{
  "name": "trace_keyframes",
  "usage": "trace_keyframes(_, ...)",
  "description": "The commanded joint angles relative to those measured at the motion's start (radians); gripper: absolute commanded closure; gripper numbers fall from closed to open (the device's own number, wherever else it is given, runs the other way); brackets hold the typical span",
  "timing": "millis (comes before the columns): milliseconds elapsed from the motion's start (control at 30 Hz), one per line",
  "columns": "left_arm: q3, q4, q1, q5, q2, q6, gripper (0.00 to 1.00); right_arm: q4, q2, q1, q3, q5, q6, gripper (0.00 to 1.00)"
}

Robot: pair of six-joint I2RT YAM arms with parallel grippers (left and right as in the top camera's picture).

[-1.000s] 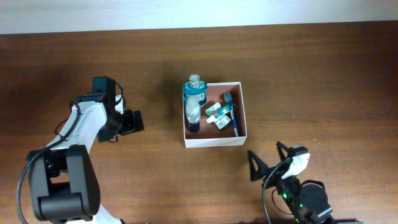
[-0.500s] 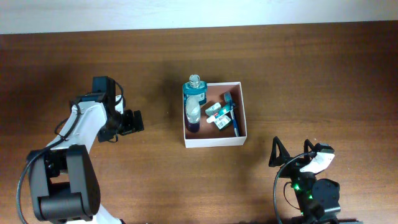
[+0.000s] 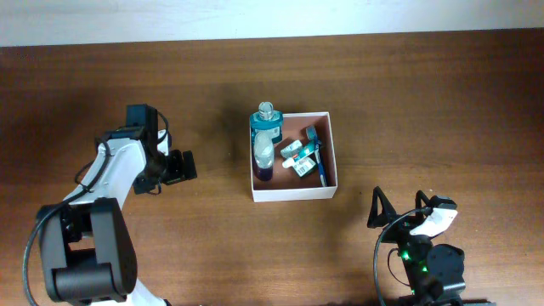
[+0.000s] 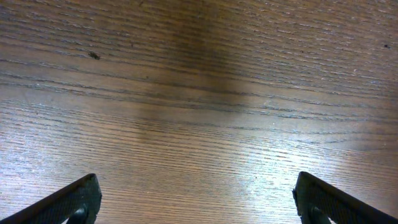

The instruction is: Pack container

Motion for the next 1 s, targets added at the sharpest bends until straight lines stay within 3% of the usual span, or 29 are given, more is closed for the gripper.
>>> trace_keyframes(0, -0.003, 0.000, 0.004, 0.003, 0.005, 0.002, 0.01, 0.003, -0.011, -0.007, -0.009, 0.009, -0.003, 0.02)
trace_keyframes(333, -0.003, 0.000, 0.004, 0.003, -0.191, 0.002, 0.01, 0.003, -0.011, -0.007, -0.009, 0.009, -0.003, 0.02)
trace_keyframes(967, -0.003, -0.001, 0.004, 0.004, -1.094, 0.002, 0.01, 0.003, -0.011, -0.007, -0.009, 0.008, -0.003, 0.02)
